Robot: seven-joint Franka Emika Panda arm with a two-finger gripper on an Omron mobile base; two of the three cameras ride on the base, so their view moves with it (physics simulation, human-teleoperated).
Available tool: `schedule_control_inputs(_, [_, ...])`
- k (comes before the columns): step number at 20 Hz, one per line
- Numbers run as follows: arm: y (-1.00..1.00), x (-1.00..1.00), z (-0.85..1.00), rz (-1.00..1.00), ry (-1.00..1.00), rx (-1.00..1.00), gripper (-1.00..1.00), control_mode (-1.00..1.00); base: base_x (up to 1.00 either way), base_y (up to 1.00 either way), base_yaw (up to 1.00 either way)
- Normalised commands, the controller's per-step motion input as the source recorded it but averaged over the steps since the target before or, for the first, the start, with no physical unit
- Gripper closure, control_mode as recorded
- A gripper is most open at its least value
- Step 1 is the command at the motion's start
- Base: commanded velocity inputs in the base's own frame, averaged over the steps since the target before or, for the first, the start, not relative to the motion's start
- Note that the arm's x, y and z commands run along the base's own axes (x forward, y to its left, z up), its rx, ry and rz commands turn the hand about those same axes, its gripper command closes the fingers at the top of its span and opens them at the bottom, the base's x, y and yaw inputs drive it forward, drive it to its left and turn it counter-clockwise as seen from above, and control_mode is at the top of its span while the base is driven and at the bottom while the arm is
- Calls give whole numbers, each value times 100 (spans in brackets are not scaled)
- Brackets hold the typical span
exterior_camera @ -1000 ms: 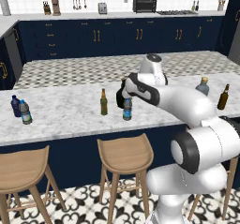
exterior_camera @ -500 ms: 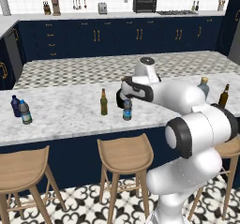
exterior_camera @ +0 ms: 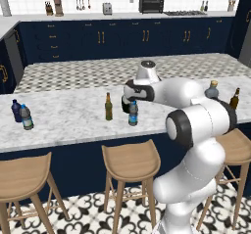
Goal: Move the plastic bottles in the middle to the plastics group, and the glass bottles in the middle to the glass group.
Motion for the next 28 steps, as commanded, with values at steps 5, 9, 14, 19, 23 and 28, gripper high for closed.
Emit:
schedule_control_inputs(5, [3,21,-41,0,0,0,-100,-100,0,0,0])
schedule_control_inputs(9, [1,1,-33,0,0,0,-100,-100,0,0,0])
schedule_control_inputs(14, [0,13,-12,0,0,0,-100,-100,0,0,0])
schedule_control_inputs(19, [0,20,0,0,0,0,-100,-100,0,0,0])
schedule_control_inputs(23, [0,10,0,0,0,0,-100,-100,0,0,0])
schedule_control_inputs(28, [0,0,-3,0,-3,0,-100,-100,0,0,0])
